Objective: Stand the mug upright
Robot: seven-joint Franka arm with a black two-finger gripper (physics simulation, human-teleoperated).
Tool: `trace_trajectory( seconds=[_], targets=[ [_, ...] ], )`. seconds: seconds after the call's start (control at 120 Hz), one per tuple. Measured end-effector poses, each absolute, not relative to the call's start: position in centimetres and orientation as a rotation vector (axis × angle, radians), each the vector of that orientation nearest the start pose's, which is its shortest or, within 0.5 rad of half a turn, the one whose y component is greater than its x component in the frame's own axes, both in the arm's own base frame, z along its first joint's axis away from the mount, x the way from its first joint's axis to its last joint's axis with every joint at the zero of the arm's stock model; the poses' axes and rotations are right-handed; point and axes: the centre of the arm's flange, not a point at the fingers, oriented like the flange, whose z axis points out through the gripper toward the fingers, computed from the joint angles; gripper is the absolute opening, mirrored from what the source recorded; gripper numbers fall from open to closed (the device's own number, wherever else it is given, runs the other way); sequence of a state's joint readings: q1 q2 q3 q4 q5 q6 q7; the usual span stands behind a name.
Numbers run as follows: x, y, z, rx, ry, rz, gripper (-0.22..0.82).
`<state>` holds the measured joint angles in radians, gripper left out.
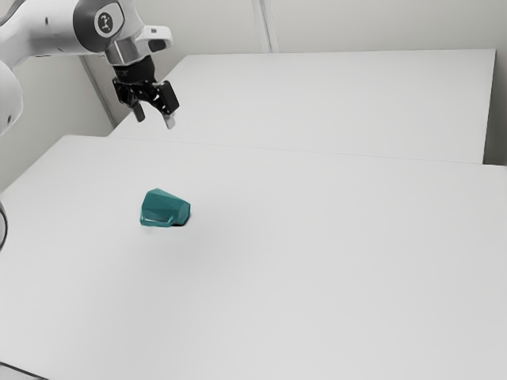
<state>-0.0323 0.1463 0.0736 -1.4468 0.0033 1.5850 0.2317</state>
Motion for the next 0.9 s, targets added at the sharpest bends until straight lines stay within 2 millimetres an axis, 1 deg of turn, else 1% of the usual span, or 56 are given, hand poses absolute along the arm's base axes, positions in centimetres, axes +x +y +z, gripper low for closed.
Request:
trace_trajectory(
  seconds=[0.192, 0.392, 0.442, 0.492, 0.533, 0.7, 0.733, 0.817, 0.867, 0.9],
  targets=[
    [60.1, 2.0, 60.1, -3.113, 0.304, 0.002, 0.6],
    [60.1, 2.0, 59.8, -3.127, 0.301, 0.004, 0.6],
    [60.1, 2.5, 59.8, -3.151, 0.284, -0.008, 0.6],
    [60.1, 3.8, 59.8, -3.194, 0.248, -0.024, 0.6],
    [60.0, 5.4, 59.7, -3.243, 0.213, -0.037, 0.6],
    [58.9, 13.0, 59.0, -3.45, 0.09, -0.116, 0.6],
    [58.7, 14.5, 58.5, -3.486, 0.077, -0.123, 0.6],
    [58.4, 18.1, 56.6, -3.578, 0.056, -0.132, 0.6],
    [58.2, 19.7, 55.7, -3.616, 0.069, -0.143, 0.6],
    [58.4, 20.8, 54.3, -3.645, 0.074, -0.135, 0.6]
  ],
)
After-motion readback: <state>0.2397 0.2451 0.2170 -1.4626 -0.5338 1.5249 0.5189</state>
